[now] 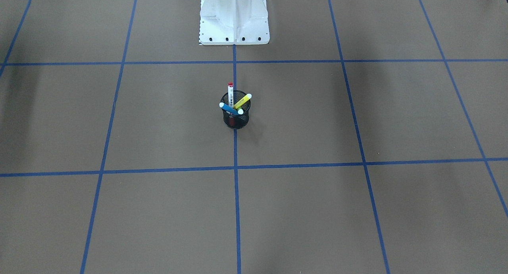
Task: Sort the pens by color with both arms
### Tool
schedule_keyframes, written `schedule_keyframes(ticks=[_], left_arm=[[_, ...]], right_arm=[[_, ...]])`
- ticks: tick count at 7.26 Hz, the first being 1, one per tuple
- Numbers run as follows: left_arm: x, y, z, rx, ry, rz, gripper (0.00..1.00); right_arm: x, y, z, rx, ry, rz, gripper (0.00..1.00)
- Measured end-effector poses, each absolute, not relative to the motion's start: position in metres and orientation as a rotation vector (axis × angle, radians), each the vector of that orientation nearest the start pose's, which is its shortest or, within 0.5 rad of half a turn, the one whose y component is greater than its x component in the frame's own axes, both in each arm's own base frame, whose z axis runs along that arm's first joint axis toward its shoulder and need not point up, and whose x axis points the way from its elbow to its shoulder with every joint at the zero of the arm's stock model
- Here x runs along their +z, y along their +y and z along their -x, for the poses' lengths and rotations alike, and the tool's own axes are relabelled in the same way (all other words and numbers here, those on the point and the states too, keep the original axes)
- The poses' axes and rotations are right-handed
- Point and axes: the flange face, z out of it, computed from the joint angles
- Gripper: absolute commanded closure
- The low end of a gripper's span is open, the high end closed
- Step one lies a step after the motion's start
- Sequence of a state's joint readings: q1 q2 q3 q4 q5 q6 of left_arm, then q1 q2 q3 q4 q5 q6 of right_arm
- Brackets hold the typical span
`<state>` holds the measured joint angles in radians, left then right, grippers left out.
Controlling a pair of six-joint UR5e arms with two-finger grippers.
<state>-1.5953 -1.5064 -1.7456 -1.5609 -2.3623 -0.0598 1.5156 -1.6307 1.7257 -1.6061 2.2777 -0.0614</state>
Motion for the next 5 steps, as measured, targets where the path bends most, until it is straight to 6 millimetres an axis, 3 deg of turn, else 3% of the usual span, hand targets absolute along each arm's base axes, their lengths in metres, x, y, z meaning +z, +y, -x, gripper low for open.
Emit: schedule_keyframes(ticks=[3,5], left_arm=[[0.597,-0.469,0.074,-0.034,0.790,-0.094,0.00],[0.589,-0.471,0.069,-0.018,0.790,-0.105,0.00]], right_arm=[[0.618,-0.472,-0.043,-0.133,-0.706,-0.062,0.00],[0.600,-0.473,-0.042,-0.150,-0.706,-0.096,0.00]])
